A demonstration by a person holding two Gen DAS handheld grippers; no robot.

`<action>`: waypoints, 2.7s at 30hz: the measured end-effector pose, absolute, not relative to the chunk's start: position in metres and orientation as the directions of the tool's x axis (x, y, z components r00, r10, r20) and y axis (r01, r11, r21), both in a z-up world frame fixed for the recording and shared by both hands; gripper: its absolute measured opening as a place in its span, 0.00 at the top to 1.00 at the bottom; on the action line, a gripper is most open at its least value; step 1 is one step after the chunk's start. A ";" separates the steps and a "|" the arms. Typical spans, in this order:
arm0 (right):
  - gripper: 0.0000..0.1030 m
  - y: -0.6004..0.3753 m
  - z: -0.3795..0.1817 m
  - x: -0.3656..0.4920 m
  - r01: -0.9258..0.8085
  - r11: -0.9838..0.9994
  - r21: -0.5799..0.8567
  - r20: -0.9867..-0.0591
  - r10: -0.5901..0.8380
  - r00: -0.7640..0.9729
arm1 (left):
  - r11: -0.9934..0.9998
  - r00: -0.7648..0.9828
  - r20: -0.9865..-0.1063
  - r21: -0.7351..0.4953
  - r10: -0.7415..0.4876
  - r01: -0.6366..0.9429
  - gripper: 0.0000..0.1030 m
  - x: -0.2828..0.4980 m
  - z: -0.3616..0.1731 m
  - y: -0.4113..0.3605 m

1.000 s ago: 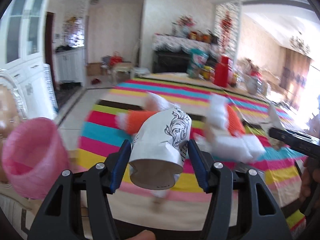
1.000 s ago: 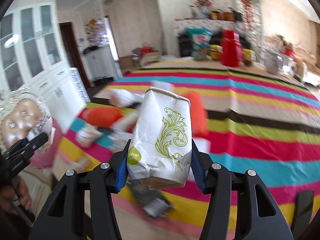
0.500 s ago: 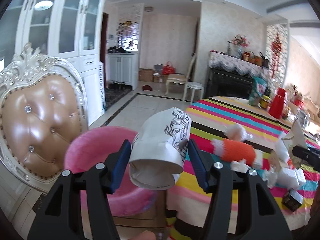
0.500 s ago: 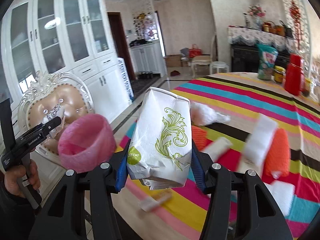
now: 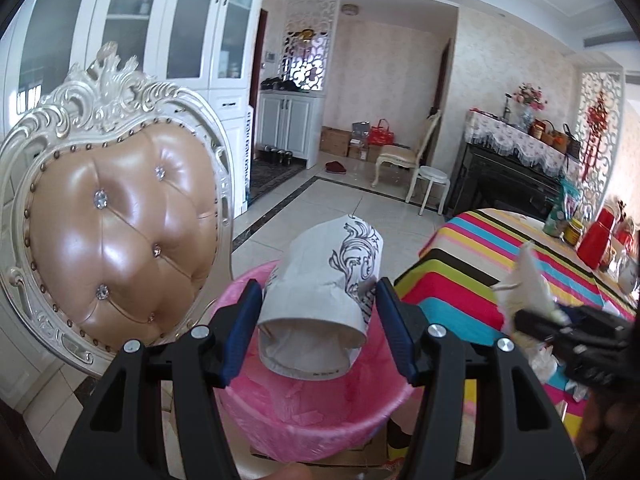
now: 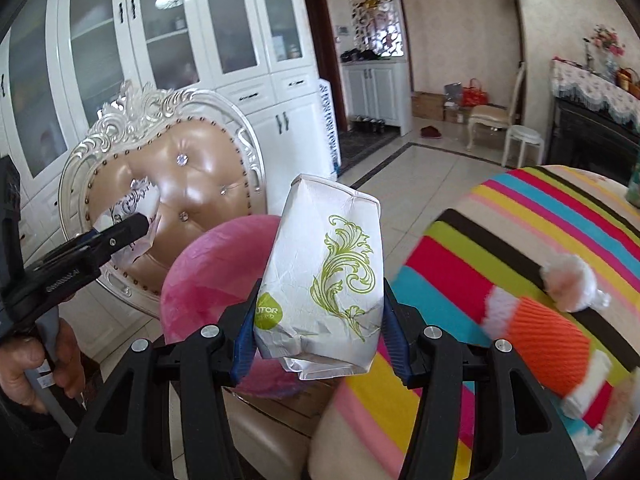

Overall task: Collect trash
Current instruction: 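Carry the cup and bag in both tools over the pink trash bin, then open both tools to drop the cup and bag into the bin, then move both open tools back over the table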

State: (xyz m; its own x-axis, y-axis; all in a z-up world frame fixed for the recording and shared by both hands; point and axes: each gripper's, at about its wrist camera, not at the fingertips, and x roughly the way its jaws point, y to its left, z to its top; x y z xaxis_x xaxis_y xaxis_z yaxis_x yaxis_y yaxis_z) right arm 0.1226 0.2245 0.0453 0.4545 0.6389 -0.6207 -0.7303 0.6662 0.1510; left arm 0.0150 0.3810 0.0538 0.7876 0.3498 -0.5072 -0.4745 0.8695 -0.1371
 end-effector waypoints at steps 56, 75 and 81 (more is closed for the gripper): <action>0.20 0.061 0.052 0.101 -0.496 0.868 0.037 -0.564 0.428 0.706 | 0.953 0.845 -0.494 -0.095 0.205 -0.287 0.25 0.046 0.032 0.253; 0.18 -0.145 0.009 0.080 -0.172 0.985 0.016 -0.606 0.146 0.782 | 0.995 0.828 -0.558 -0.103 -0.063 0.006 0.28 0.093 0.001 0.102; 0.18 -0.174 -0.008 0.092 -0.107 0.994 0.034 -0.642 0.104 0.760 | 0.993 0.816 -0.568 -0.101 -0.106 0.059 0.28 0.107 -0.005 0.069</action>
State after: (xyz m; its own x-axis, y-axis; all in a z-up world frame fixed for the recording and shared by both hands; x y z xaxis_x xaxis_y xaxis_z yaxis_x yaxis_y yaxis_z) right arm 0.0922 -0.1743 -0.0084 0.7597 0.1044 -0.6418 -0.1075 0.9936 0.0345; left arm 0.1072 0.0690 -0.0048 0.8160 -0.1063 -0.5682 0.0593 0.9932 -0.1006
